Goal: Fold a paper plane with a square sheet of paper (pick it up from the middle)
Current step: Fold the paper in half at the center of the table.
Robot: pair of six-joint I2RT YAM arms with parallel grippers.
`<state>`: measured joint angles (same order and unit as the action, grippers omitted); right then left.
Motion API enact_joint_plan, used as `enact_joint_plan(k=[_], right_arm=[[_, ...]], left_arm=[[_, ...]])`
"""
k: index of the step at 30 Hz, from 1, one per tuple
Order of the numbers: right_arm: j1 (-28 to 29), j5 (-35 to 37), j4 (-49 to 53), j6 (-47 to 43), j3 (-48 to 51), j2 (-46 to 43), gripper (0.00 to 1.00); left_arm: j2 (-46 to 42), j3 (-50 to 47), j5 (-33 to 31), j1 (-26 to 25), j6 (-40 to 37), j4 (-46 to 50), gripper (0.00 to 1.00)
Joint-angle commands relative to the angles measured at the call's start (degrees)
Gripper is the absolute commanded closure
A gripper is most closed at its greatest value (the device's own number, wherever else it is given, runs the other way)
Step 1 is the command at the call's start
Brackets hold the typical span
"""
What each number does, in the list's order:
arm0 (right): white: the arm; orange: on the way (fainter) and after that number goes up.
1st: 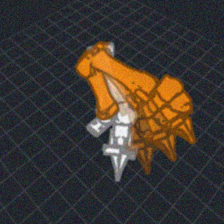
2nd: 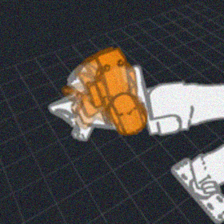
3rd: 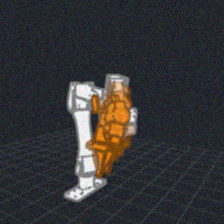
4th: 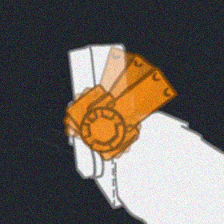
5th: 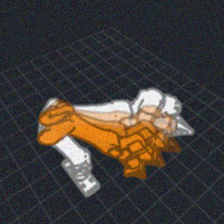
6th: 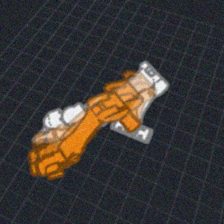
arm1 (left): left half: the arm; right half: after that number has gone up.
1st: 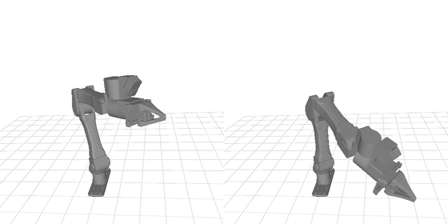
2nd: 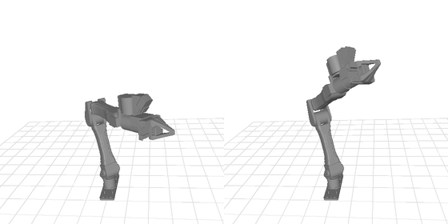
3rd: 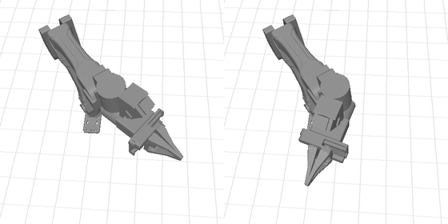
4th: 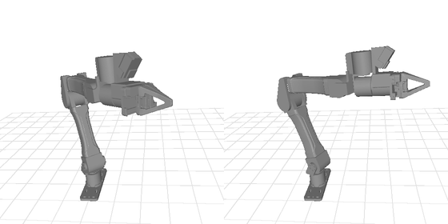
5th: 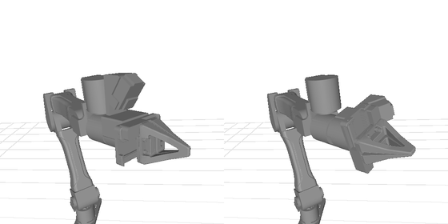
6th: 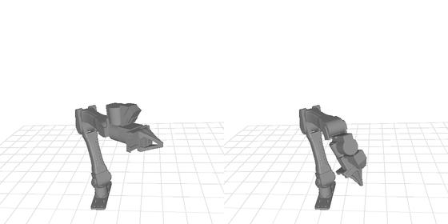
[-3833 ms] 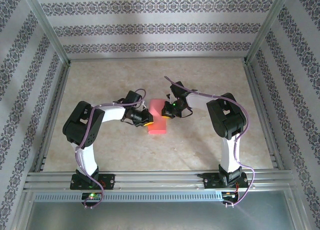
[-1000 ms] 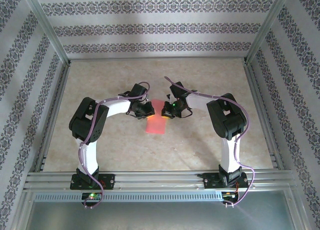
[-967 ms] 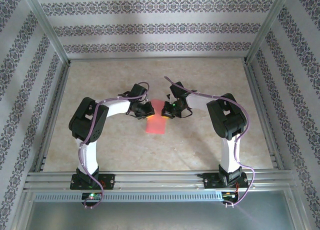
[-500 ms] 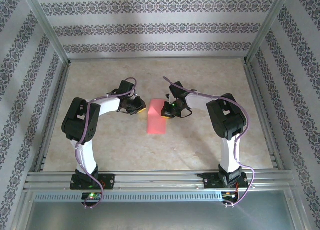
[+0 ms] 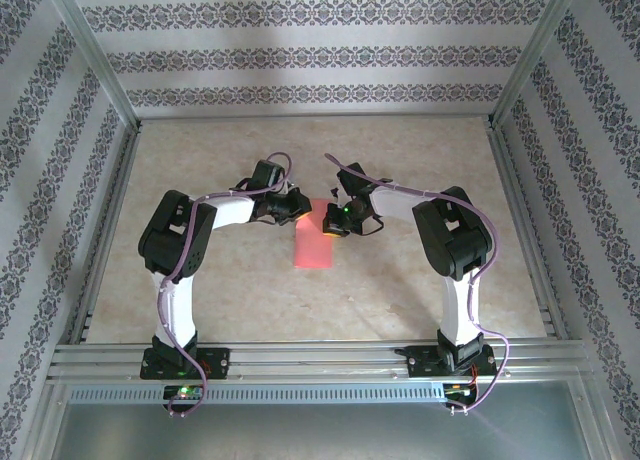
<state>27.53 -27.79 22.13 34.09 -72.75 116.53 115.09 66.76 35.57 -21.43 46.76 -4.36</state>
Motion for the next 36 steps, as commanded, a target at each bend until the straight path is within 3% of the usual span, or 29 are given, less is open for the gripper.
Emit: enact_joint_plan(k=[1,21,28,36], right_arm=[[-0.3,11.7,11.2,-1.0,3.8,6.3,0.94],[-0.5,12.1,12.0,-2.2,4.9,6.4,0.94],[-0.5,12.3,12.1,-2.8,4.8,6.4,0.94],[-0.5,11.9,12.1,-2.6,4.3,6.8,0.94]], left_arm=[[0.6,-0.5,-1.0,-0.4,-1.5,-0.2,0.89],[3.1,-1.5,-7.0,3.8,-4.7,1.2,0.89],[2.6,2.2,-8.4,6.4,-7.4,5.1,0.88],[-4.2,-0.7,-5.1,2.9,-5.2,4.0,0.88]])
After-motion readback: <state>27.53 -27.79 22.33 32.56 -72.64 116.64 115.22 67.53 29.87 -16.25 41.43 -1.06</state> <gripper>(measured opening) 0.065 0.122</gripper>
